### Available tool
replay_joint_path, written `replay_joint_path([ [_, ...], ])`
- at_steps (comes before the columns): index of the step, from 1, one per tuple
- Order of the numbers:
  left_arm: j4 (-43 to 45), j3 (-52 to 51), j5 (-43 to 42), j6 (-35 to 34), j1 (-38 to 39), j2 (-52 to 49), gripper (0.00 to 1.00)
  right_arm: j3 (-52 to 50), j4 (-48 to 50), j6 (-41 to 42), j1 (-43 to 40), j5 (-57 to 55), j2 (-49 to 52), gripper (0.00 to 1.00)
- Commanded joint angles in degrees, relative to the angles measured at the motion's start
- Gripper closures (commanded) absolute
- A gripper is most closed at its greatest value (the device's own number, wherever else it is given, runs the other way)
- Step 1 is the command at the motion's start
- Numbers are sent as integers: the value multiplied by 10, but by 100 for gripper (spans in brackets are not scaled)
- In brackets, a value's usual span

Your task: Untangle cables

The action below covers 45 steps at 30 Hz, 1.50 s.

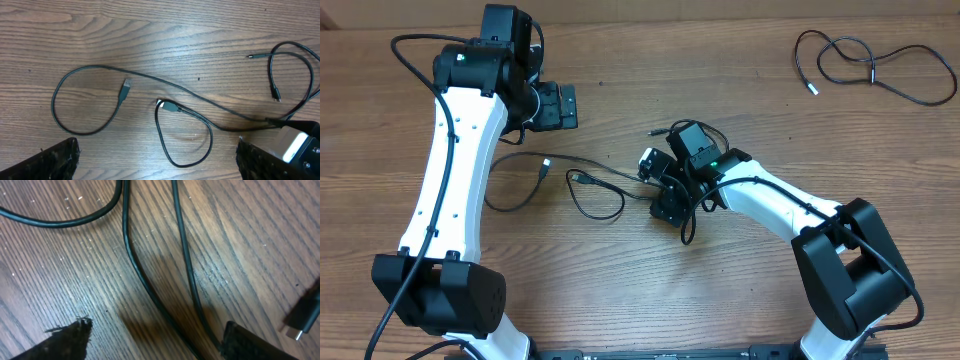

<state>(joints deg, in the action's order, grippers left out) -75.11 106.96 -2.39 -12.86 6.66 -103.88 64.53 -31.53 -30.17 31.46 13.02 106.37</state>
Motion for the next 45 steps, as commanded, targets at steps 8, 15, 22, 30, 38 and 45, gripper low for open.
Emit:
replay_joint_path([
  [8,2,-1,-6,15,1,4,0,-5,0,-3,-3,8,4,53],
  [15,2,-1,-6,15,1,4,0,-5,-7,1,-3,11,4,96],
  [22,2,-1,-6,15,1,4,0,-5,-19,1,-3,48,4,96],
  [30,2,-1,-6,15,1,4,0,-5,-32,4,-3,88,4,96],
  [38,2,-1,-6,15,1,4,0,-5,-83,20,-3,102,4,96],
  [45,2,-1,-6,15,1,4,0,-5,-93,20,-3,100,4,96],
])
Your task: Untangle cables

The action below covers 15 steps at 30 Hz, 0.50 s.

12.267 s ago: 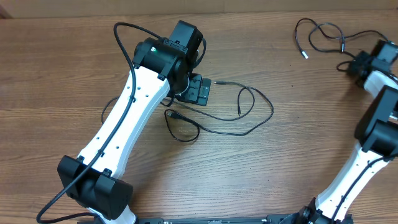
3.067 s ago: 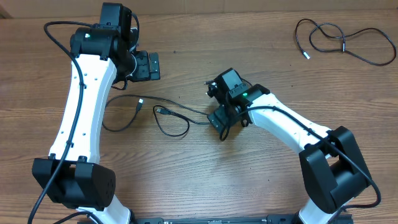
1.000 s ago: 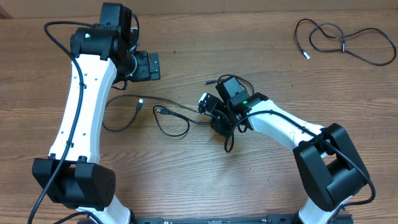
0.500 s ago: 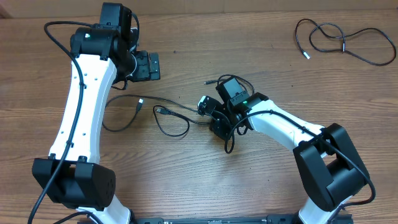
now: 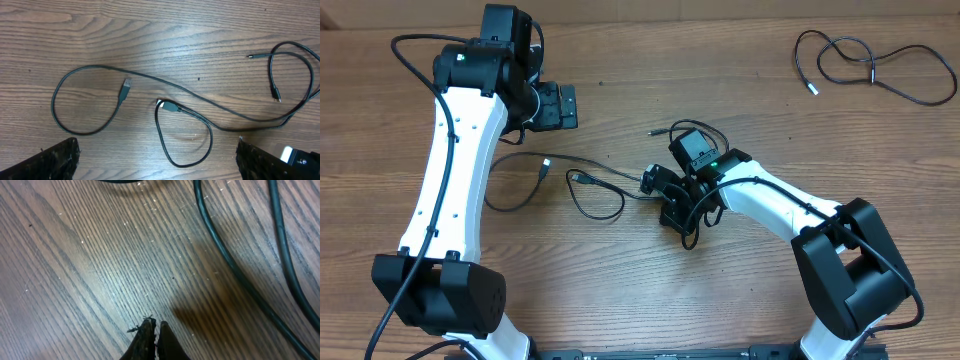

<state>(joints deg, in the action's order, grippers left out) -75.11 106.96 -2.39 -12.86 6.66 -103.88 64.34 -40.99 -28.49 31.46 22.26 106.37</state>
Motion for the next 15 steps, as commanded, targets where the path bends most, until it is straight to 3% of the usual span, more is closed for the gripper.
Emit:
replay_joint_path([
  [1,2,-1,-6,15,1,4,0,-3,2,3,-3,7,4,96],
  [15,2,-1,-6,15,1,4,0,-2,6,3,-3,3,4,96],
])
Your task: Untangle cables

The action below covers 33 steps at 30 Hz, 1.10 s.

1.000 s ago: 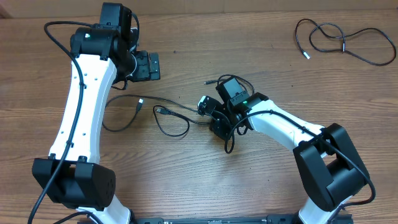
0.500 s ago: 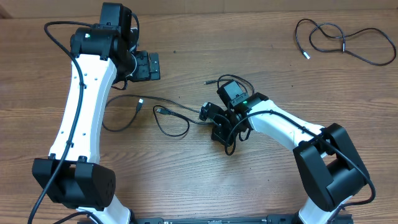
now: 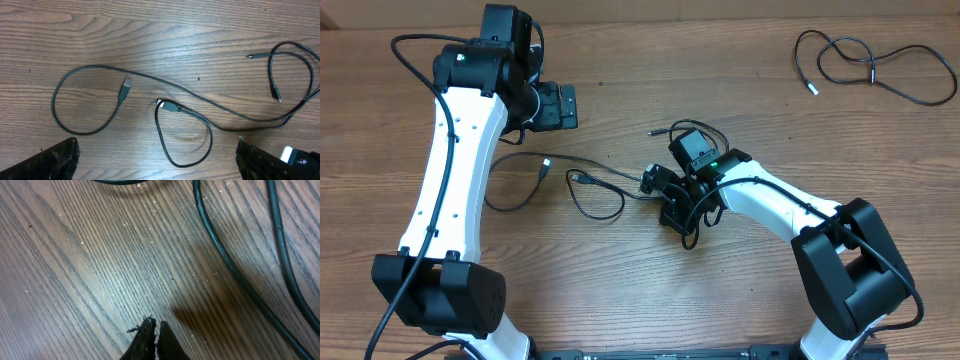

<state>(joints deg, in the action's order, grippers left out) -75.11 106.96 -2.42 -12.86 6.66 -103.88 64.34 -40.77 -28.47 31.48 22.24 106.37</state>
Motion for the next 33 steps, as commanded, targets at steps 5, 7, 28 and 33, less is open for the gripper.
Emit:
replay_joint_path([
  [5,2,-1,-6,15,1,4,0,-2,16,3,-4,3,4,96],
  [7,2,-1,-6,15,1,4,1,0,17,3,-4,3,4,96],
  [28,2,-1,-6,15,1,4,0,59,5,-72,-4,-141,4,60],
  [33,2,-1,-6,15,1,4,0,53,22,-81,-3,-141,4,46],
])
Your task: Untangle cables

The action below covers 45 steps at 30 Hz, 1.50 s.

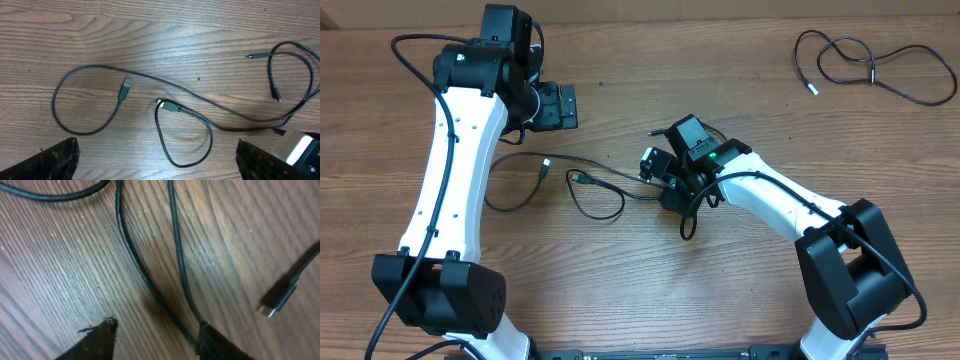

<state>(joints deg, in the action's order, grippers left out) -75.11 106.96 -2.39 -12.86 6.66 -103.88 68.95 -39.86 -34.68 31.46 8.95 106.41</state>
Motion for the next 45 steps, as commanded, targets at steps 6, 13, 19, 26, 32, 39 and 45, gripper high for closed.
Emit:
replay_joint_path([
  [6,2,-1,-6,15,1,4,0,-10,32,-49,-3,-9,3,46],
  [13,2,-1,-6,15,1,4,0,-11,53,-49,-3,-7,5,48],
  [19,2,-1,-6,15,1,4,0,-11,53,-48,-3,-6,37,52],
  [26,2,-1,-6,15,1,4,0,-11,52,-44,-3,-2,49,62],
  [32,2,-1,-6,15,1,4,0,-11,53,-44,-3,1,56,96],
  [39,2,-1,-6,15,1,4,0,-11,51,-25,-3,3,71,96],
  [45,2,-1,-6,15,1,4,0,-9,37,19,-3,3,69,96],
])
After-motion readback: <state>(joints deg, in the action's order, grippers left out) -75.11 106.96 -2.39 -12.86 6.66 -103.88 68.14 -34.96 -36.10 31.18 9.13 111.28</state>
